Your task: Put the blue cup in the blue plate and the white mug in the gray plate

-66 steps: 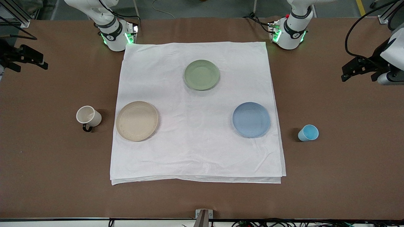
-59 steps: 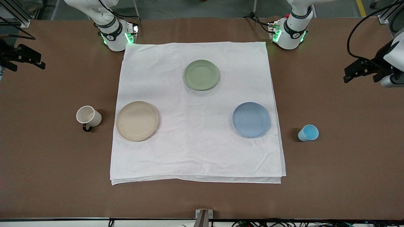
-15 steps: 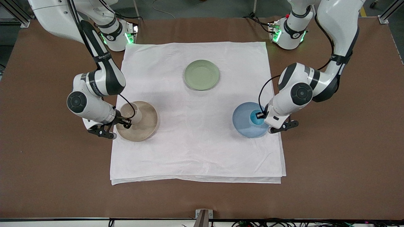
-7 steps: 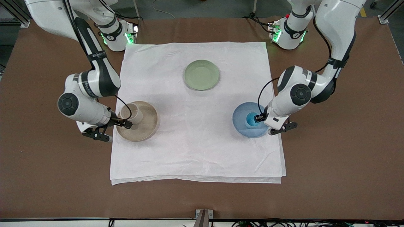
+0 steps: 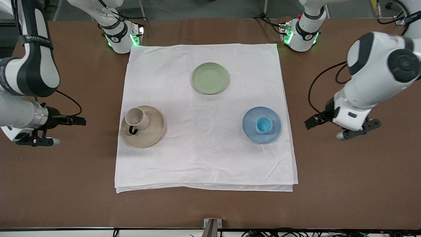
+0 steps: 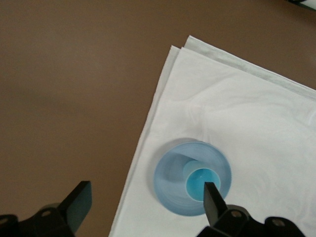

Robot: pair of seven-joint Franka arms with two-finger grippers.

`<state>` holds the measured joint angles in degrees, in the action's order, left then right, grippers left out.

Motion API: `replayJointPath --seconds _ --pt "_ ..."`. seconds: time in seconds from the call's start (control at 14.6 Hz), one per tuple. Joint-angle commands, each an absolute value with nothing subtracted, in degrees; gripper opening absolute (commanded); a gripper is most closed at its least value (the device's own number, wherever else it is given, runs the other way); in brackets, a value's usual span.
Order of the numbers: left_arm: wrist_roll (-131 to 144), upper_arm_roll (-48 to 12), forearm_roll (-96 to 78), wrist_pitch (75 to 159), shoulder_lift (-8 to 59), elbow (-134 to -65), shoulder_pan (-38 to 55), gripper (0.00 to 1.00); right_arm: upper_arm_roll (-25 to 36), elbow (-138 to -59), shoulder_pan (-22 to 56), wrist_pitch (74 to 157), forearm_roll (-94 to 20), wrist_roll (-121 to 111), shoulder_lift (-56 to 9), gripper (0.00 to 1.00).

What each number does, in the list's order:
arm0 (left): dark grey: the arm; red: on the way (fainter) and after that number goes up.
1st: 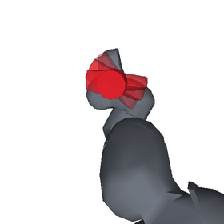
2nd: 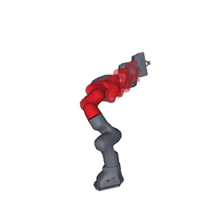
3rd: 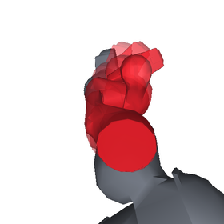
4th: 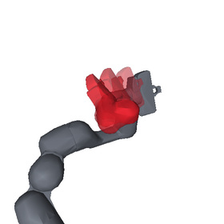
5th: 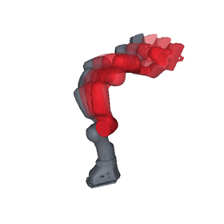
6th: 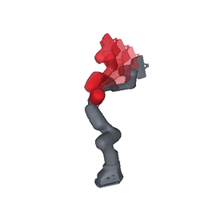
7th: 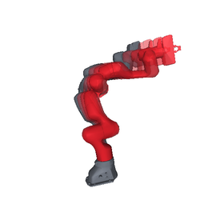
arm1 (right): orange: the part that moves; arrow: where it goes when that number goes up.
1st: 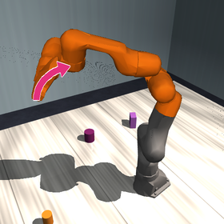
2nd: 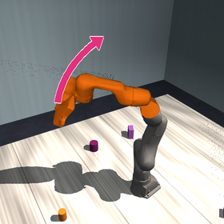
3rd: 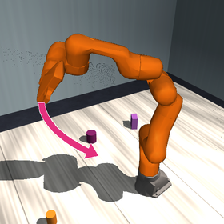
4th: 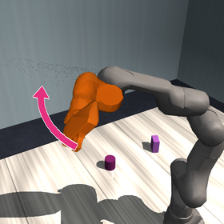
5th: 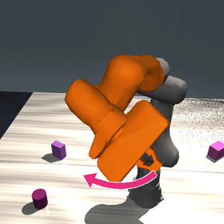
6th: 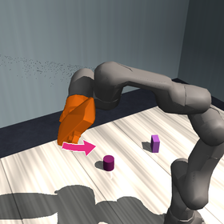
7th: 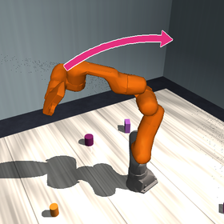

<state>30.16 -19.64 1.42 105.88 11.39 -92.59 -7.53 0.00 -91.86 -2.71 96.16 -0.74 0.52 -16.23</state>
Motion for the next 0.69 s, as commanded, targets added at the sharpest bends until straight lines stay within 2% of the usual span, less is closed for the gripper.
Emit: replayJointPath --seconds 0.0,0.27,0.34,0.55,0.62 --pt "20.16 -19.86 2.72 99.43 11.17 -86.24 -11.68 1.00 -0.88 -89.40 -4.39 90.20 0.62 0.26 -13.63 1.00" --pt "10.75 -19.43 2.64 91.51 8.28 -81.48 -14.33 1.00 -0.97 -78.15 -5.63 82.89 0.70 0.44 -14.33 1.00" --pt "8.98 -17.42 2.64 91.15 6.09 -81.91 -13.11 1.00 -0.97 -77.53 -5.80 82.79 0.70 0.35 -14.33 1.00" --pt "1.70 -3.38 2.64 85.10 2.48 -82.44 -0.65 1.00 -0.97 -76.99 -5.71 82.53 0.00 0.71 -14.33 1.00" --pt "-0.51 -2.38 2.55 84.21 1.68 -82.70 -0.18 1.00 -1.31 -77.34 -5.28 80.88 -0.44 1.05 -14.33 1.00"
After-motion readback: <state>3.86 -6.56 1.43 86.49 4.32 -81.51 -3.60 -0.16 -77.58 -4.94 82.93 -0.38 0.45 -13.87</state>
